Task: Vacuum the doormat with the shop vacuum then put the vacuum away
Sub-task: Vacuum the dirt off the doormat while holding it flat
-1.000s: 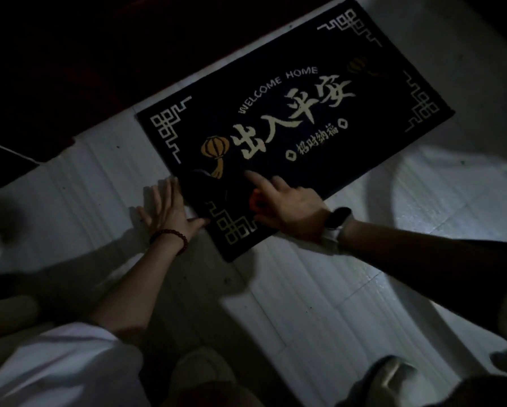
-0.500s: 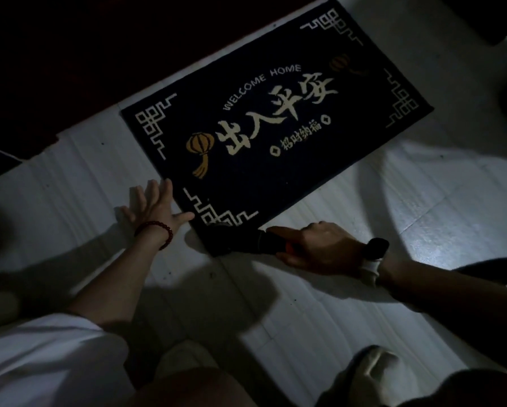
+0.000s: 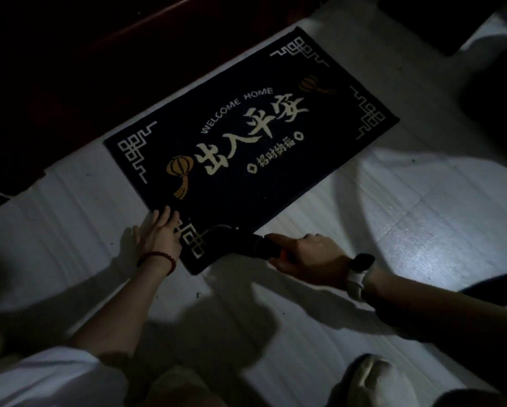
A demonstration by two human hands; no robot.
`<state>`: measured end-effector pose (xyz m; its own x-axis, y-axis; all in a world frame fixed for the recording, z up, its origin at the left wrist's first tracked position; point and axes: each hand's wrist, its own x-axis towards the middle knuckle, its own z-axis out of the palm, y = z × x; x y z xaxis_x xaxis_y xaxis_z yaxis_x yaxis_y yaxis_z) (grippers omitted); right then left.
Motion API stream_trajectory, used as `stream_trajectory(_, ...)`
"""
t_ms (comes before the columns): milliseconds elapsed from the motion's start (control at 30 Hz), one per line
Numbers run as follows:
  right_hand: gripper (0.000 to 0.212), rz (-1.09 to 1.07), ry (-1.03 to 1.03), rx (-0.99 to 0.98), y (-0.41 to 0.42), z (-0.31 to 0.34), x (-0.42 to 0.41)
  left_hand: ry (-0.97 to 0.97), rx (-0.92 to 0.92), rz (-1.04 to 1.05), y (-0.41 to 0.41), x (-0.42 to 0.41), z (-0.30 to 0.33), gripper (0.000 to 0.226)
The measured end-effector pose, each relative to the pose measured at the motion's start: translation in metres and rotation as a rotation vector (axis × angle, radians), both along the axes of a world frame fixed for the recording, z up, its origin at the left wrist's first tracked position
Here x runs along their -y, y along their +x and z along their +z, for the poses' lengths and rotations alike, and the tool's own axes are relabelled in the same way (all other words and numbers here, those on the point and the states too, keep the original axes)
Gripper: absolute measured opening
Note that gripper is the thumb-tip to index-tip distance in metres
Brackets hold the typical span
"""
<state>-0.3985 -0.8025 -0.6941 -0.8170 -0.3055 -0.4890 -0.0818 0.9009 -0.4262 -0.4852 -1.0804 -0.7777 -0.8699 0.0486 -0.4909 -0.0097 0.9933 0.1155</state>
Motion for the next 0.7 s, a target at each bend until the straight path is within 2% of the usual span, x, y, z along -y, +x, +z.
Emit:
stream_trajectory(100,0.042,-0.193,-0.012,0.012,-0.021,0.003,-0.046,-0.054,0.019,0.005,0.005,0.001,0.006,0.055)
stream_trajectory(200,0.040,-0.517,0.038,-0.025,-0.035,0.008,-0.110,-0.077,0.108,0.023,0.008,-0.012,0.010,0.079)
stream_trajectory(267,0.044,-0.640,0.091,-0.061,-0.036,0.006,-0.125,-0.135,0.167,0.040,0.008,-0.024,0.010,0.094)
stream_trajectory(367,0.044,-0.544,0.068,-0.079,-0.023,-0.003,-0.097,-0.119,0.137,0.068,0.004,-0.046,0.011,0.104)
stream_trajectory(433,0.043,-0.377,0.002,-0.053,-0.008,-0.004,-0.067,-0.019,0.091,-0.056,0.003,-0.062,0.011,0.096)
stream_trajectory(533,0.046,-0.250,0.007,-0.044,-0.003,0.002,-0.055,0.032,0.194,-0.218,0.003,-0.080,0.010,0.087)
stream_trajectory(600,0.046,-0.270,0.065,-0.069,-0.009,0.006,-0.073,-0.010,0.231,-0.233,0.003,-0.080,0.008,0.088)
stream_trajectory(700,0.049,-0.451,0.185,-0.137,-0.016,0.009,-0.118,-0.017,0.218,-0.212,0.003,-0.077,0.007,0.088)
